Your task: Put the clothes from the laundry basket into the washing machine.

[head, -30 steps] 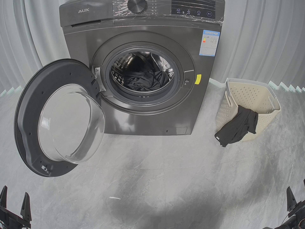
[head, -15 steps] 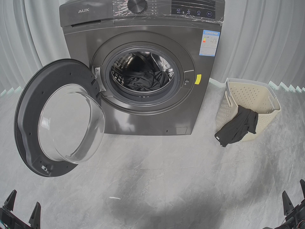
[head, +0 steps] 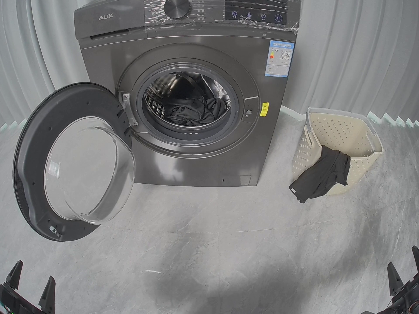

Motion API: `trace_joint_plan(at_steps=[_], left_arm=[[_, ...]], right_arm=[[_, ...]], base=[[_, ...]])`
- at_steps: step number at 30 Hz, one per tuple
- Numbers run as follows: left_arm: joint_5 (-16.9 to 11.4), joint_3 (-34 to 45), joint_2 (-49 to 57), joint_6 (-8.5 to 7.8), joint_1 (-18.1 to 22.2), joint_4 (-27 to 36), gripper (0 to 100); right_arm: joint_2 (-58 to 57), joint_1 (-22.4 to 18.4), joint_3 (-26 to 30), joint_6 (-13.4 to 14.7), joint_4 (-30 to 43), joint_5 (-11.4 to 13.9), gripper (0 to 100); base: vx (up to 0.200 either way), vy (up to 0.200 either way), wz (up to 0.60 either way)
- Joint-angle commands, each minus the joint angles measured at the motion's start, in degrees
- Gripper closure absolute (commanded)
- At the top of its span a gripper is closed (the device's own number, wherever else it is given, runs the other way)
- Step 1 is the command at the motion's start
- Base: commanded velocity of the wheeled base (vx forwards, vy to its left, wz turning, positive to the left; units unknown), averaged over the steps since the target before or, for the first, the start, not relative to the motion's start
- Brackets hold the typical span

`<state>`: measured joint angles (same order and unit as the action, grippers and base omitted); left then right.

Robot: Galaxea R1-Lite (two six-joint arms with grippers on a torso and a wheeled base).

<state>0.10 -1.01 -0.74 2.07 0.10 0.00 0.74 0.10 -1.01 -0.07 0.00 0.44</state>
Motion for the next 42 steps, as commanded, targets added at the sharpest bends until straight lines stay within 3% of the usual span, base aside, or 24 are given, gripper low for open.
trace_joint_plan(at_steps=[1, 29, 35, 42], left_arm=[[-0.2, 0.9, 0.7, -0.31, 0.0, 0.0, 0], [-0.3, 0.9, 0.7, 0.04, 0.0, 0.0, 0], [-0.2, 0.9, 0.7, 0.12, 0.0, 0.0, 0], [-0.1, 0.9, 0.7, 0.21, 0.0, 0.0, 0]], right_arm=[[-0.7, 0.0, 1.0, 0.0, 0.0, 0.1, 0], [-0.7, 0.0, 1.0, 0.0, 0.0, 0.0, 0], [-0.7, 0.0, 1.0, 0.0, 0.0, 0.0, 0], [-0.7, 0.0, 1.0, 0.0, 0.0, 0.0, 0]], base=[[0.0, -0.2, 0.0], [0.0, -0.2, 0.0], [0.0, 0.0, 0.0], [0.0, -0.2, 0.0]])
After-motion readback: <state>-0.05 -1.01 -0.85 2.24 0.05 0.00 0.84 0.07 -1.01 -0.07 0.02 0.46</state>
